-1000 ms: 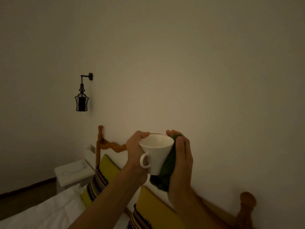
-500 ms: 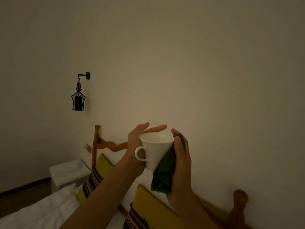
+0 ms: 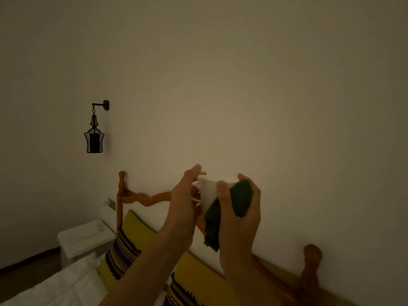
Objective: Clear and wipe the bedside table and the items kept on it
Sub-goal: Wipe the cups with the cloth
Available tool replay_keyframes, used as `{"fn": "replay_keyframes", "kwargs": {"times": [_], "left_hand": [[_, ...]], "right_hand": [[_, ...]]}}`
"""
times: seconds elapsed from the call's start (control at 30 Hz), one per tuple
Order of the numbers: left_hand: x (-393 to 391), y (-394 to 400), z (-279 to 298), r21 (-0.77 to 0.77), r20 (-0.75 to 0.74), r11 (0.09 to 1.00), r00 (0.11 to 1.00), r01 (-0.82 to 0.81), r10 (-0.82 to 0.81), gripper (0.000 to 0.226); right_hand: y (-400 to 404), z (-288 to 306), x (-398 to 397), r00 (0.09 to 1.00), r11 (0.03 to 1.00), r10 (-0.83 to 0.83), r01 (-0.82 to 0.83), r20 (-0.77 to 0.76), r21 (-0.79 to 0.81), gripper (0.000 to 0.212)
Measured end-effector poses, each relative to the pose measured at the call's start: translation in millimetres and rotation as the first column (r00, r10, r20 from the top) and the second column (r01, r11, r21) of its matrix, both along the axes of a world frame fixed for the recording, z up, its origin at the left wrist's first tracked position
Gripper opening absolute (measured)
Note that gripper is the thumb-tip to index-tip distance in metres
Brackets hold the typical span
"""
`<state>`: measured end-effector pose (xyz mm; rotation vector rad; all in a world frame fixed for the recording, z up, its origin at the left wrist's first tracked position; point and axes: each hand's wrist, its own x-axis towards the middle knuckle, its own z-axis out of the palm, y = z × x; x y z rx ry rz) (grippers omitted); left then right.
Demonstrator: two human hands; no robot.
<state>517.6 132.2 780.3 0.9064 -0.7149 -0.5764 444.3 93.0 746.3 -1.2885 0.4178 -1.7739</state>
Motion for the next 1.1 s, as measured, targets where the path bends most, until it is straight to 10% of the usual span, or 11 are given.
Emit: {"fn": "replay_keyframes", "kwargs": {"times": [0.13, 0.3, 0.47, 0.7, 0.83, 0.93, 1.1], "left_hand": [[-10, -8, 3, -0.047, -0.022, 0.975, 0.976, -0.218, 0.217, 0.036], [-1, -9, 9, -0.004, 0.033, 0.919, 0.918, -0.395, 0.394, 0.039], [7, -14, 5, 0.107, -0.032, 0.951, 0.955, -0.289, 0.294, 0.034], [12, -20, 9, 0.188, -0.084, 0.953, 0.963, -0.238, 0.257, 0.032], [11, -12, 0, 0.170, -0.212, 0.985, 0.977, 0.012, 0.025, 0.033], [11, -2, 0, 0.104, -0.259, 0.991, 0.964, 0.081, -0.051, 0.037], [16, -1, 8, 0.152, -0.238, 0.981, 0.968, 0.120, -0.081, 0.036]], "right_hand": [[10, -5, 3, 0.981, 0.958, -0.187, 0.170, -0.055, -0.230, 0.043], [1, 3, -6, 0.999, 0.985, -0.015, 0.006, -0.051, -0.174, 0.037], [-16, 17, -14, 0.957, 0.958, 0.285, -0.284, -0.058, 0.024, 0.043], [4, -5, 3, 0.951, 0.869, -0.265, 0.164, -0.159, -0.467, 0.030], [-5, 14, -4, 0.974, 0.967, 0.197, -0.212, -0.113, -0.140, 0.033], [-12, 20, -4, 0.856, 0.856, 0.516, -0.515, -0.026, 0.052, 0.032], [0, 7, -2, 0.956, 0.961, 0.232, -0.253, -0.178, -0.110, 0.033]]}}
